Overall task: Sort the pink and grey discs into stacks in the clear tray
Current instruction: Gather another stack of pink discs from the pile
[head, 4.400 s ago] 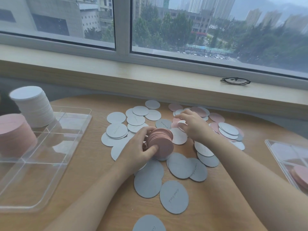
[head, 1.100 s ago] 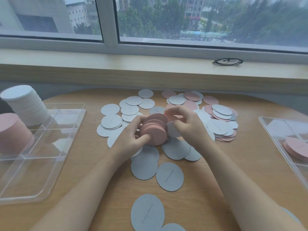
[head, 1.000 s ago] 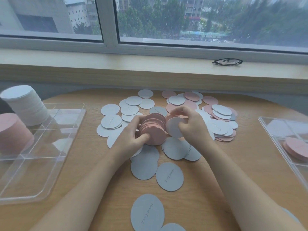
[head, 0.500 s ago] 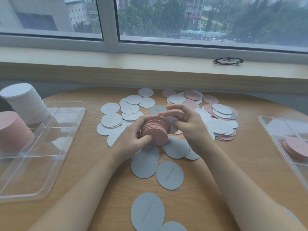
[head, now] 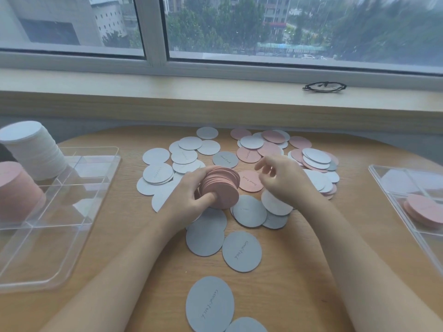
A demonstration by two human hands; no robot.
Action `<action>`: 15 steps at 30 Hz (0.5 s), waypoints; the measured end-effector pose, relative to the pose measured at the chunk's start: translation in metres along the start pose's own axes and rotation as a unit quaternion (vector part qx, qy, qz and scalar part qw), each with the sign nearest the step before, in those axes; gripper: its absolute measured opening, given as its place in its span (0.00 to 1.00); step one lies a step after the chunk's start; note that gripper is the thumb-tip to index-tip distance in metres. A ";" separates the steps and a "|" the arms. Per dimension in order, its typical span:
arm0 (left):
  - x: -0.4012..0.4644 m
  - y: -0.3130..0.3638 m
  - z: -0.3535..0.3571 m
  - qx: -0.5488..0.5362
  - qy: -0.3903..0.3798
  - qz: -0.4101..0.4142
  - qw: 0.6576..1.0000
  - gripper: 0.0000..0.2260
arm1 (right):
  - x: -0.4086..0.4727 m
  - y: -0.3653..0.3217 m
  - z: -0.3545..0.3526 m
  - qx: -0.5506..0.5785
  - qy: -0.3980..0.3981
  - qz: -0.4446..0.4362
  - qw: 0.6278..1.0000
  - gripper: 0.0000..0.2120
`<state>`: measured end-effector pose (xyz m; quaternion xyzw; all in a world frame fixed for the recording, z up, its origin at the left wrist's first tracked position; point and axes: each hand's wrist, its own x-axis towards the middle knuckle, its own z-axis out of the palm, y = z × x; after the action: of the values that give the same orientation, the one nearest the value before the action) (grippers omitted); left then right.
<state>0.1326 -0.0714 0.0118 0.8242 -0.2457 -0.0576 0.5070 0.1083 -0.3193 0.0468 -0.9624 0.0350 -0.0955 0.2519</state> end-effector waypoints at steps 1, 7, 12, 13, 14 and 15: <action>0.000 0.001 0.000 0.003 0.000 -0.002 1.000 0.25 | 0.002 0.002 0.006 -0.070 -0.010 -0.015 0.997 0.11; 0.000 -0.001 0.000 -0.010 -0.014 -0.012 1.000 0.29 | 0.014 0.001 0.026 -0.187 -0.079 0.002 0.979 0.26; 0.002 -0.003 0.001 -0.005 -0.023 -0.007 1.000 0.30 | 0.015 -0.003 0.020 -0.002 -0.030 0.028 0.999 0.16; 0.002 -0.004 0.002 -0.002 -0.026 -0.005 1.000 0.30 | 0.013 -0.005 0.018 0.056 -0.012 0.028 0.998 0.12; 0.002 -0.004 0.002 -0.001 -0.028 -0.002 1.000 0.31 | 0.012 -0.008 0.016 0.116 0.002 0.024 0.993 0.10; 0.002 -0.004 0.002 0.000 -0.030 0.000 1.000 0.31 | 0.010 -0.013 0.014 0.168 0.011 0.014 0.986 0.08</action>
<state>0.1350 -0.0724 0.0074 0.8224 -0.2603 -0.0821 0.4992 0.1212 -0.3029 0.0426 -0.9048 0.0352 -0.1072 0.4105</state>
